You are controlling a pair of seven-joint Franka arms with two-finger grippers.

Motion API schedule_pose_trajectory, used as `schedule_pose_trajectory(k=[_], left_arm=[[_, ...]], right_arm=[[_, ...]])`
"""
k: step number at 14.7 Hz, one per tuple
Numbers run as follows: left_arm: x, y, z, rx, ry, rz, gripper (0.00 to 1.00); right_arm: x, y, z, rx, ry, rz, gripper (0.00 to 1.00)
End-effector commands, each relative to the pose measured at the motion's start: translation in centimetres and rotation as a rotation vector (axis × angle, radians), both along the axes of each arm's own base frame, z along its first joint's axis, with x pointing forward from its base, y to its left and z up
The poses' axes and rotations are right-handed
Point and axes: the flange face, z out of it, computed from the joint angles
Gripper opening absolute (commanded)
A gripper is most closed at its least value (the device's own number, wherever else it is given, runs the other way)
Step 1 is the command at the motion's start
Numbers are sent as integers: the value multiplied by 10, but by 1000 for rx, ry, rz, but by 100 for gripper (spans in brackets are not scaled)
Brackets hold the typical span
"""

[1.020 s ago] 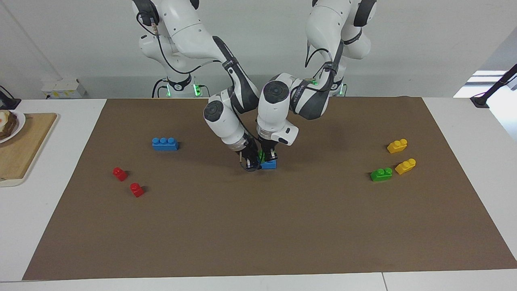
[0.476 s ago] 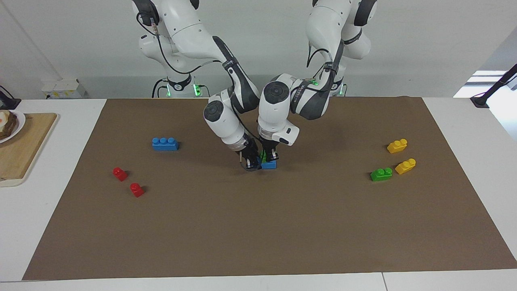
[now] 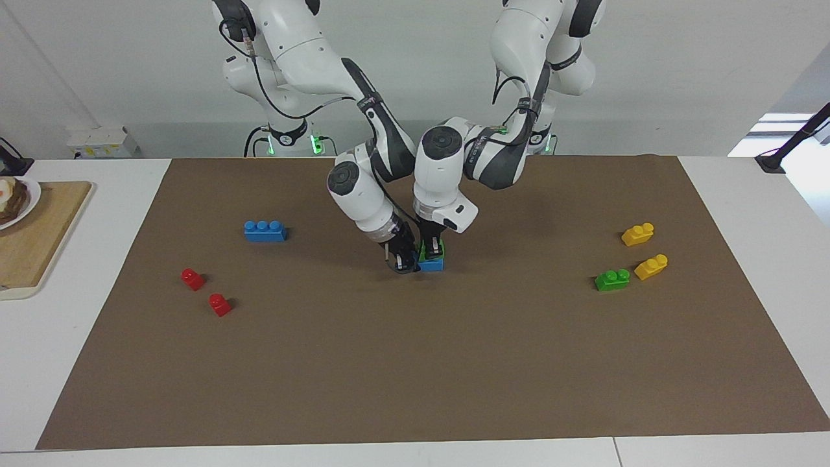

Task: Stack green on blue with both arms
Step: 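Lower the green brick onto the blue brick held by the right gripper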

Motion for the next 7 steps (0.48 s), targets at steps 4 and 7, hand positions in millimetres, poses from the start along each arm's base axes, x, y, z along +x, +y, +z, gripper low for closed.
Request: schedule_pose_trajectory(k=[4,7], left_arm=[[-22,9,-24,33,45,-68,0],[-25,11,-30,17,24,-75,0]], right_arm=[[3,-15,-12,-10,-20,-51,0],[1,-17,-15,-14,-14,-51,0]])
